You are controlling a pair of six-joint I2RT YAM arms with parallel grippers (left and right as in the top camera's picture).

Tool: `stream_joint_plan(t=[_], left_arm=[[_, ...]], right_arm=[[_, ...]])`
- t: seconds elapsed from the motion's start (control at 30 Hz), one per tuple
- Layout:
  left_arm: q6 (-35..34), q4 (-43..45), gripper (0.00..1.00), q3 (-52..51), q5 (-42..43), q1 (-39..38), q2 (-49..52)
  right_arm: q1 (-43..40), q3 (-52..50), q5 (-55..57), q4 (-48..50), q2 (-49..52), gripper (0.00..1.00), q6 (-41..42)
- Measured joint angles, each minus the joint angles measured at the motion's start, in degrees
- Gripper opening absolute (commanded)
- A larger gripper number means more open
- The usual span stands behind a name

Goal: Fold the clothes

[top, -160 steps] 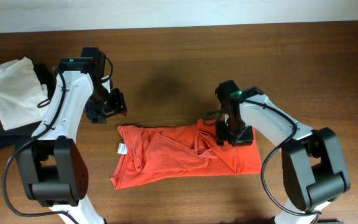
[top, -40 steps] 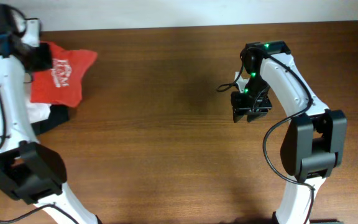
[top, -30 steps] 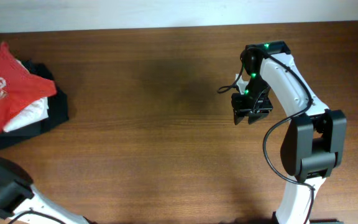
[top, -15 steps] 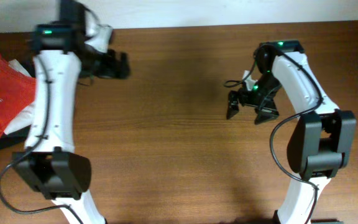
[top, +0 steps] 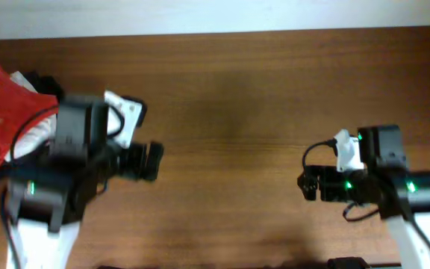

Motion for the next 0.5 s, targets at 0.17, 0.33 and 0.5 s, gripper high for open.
stream_joint_plan(t=[0.17, 0.33, 0.5], left_arm=[[-0.15, 9.9, 0.99, -22.1, -3.78, 0.04, -36.15], [-0.15, 9.16, 0.99, -23.47, -4.35, 0.04, -39.23], [-0.15, 3.37, 0.99, -23.76, -4.37, 0.04, -39.23]], right_arm=[[0.04, -3.06, 3.13, 1.29, -25.29, 0.98, 1.09], [0.04, -3.08, 4.37, 1.36, -26.91, 0.99, 1.46], [0.04, -3.08, 4.37, 1.33, -26.91, 0.99, 1.64]])
